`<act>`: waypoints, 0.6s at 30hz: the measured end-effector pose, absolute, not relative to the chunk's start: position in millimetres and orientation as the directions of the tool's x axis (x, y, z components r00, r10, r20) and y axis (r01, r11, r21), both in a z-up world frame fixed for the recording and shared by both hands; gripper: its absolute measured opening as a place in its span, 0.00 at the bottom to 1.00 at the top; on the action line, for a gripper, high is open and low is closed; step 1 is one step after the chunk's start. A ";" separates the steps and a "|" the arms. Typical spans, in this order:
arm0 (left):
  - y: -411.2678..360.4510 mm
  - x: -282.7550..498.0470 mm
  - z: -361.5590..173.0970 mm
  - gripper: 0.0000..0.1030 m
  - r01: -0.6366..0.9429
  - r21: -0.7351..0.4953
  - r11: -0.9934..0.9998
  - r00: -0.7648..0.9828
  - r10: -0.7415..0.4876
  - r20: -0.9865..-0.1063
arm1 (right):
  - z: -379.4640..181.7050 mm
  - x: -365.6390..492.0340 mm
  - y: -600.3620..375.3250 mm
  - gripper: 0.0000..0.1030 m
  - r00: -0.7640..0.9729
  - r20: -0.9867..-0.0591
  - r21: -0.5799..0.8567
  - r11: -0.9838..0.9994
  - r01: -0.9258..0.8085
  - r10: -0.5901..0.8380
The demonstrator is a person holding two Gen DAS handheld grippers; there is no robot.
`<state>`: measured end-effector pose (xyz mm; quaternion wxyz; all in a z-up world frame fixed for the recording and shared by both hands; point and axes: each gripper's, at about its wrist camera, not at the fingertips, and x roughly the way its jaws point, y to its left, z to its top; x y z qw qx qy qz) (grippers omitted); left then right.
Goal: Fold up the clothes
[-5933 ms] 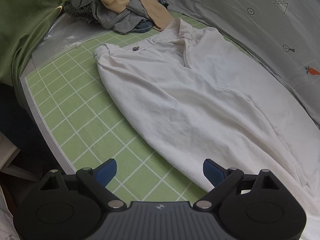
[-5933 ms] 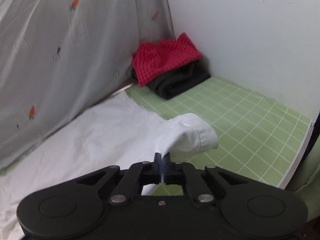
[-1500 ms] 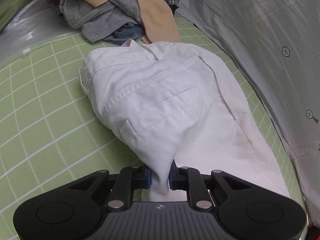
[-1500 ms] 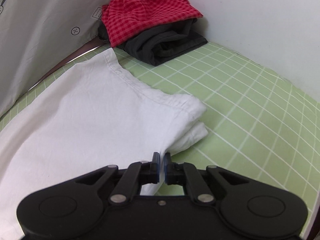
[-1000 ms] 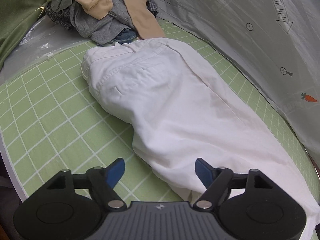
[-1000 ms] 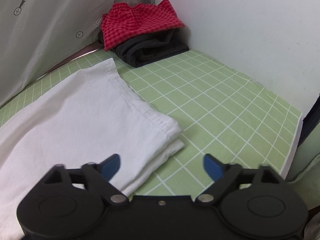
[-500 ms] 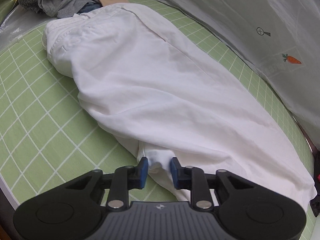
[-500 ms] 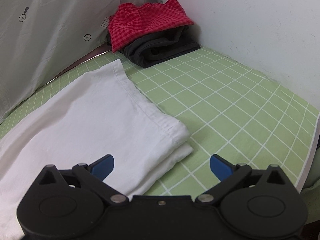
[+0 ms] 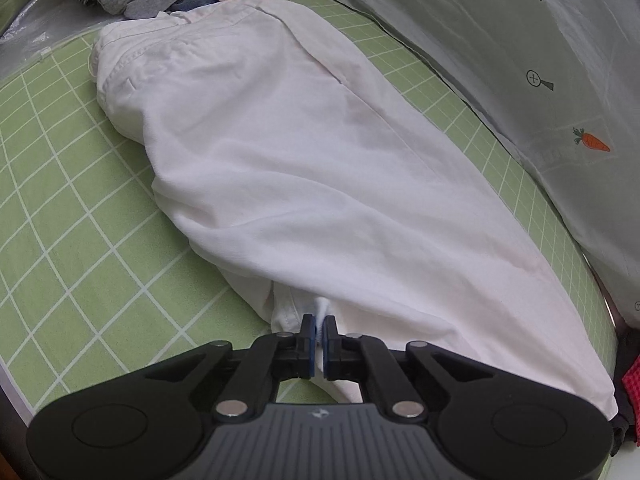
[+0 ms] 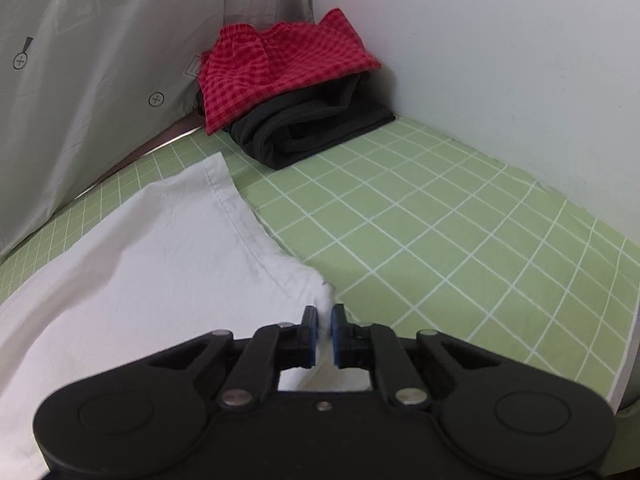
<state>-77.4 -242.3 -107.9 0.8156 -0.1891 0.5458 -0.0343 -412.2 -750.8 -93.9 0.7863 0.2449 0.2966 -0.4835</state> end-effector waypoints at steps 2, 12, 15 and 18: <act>-232.1 -80.3 -98.2 0.03 -0.157 -0.384 0.910 0.416 -0.292 -0.861 | -77.8 -415.1 -748.5 0.06 0.377 -0.669 0.100 0.424 0.900 -0.641; -219.9 -107.2 -112.9 0.08 -0.124 -0.321 0.939 0.335 -0.265 -0.904 | -81.0 -429.4 -731.5 0.09 0.267 -0.714 -0.057 0.434 0.899 -0.647; -210.0 -110.4 -115.1 0.30 -0.148 -0.311 0.939 0.329 -0.249 -0.911 | -105.6 -422.6 -729.6 0.26 0.178 -0.780 -0.138 0.442 0.887 -0.600; -190.9 -110.0 -105.9 0.66 -0.200 -0.336 0.921 0.384 -0.241 -0.891 | -100.0 -413.6 -714.1 0.62 0.192 -0.769 -0.150 0.464 0.873 -0.610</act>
